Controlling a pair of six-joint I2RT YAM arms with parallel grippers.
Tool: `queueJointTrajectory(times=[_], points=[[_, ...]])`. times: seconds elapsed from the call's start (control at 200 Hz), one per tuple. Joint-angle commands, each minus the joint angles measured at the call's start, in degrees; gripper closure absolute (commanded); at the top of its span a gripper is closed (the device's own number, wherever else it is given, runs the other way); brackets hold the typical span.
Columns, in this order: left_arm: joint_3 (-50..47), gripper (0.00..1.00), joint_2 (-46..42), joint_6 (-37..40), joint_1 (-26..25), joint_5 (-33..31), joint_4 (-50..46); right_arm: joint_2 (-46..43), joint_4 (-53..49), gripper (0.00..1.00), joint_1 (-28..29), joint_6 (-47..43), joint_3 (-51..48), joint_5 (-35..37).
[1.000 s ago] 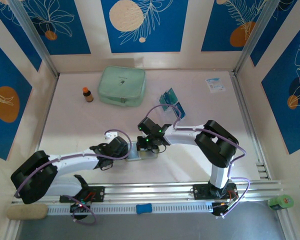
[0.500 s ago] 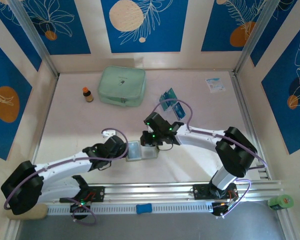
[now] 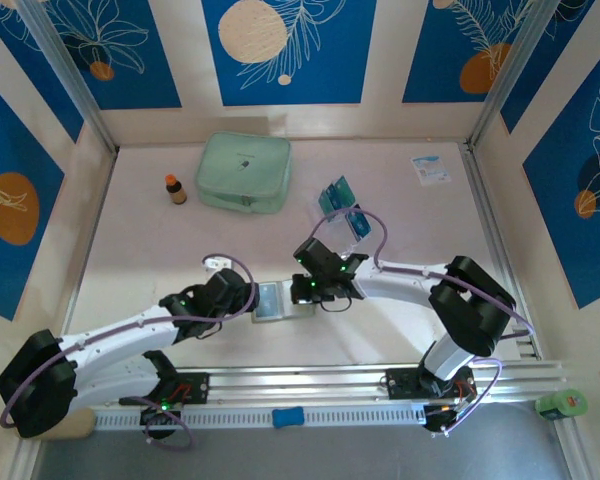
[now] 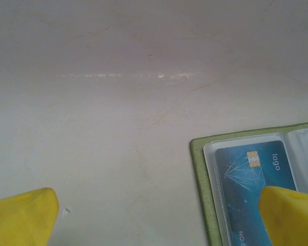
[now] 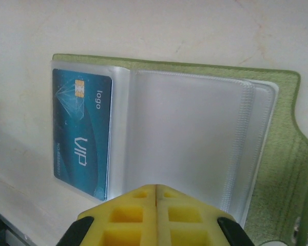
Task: Put the credit cards into the card holder
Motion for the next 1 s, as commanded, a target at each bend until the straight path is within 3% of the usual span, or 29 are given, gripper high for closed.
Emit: queueJointTrajectory(times=[0.0, 0.495, 0.995], points=[[1.79, 0.00, 1.19, 2.42, 0.53, 1.80, 2.24, -0.34, -1.57, 1.00, 1.35, -0.67, -0.47, 3.73], [3.38, 0.00, 5.70, 4.22, 0.91, 3.97, 8.41, -2.98, -3.59, 1.00, 3.13, -0.89, -1.66, 9.93], [2.85, 0.00, 10.34, 4.13, 1.37, 3.08, 17.35, -2.54, -3.00, 1.00, 0.54, -4.27, 0.27, 6.78]])
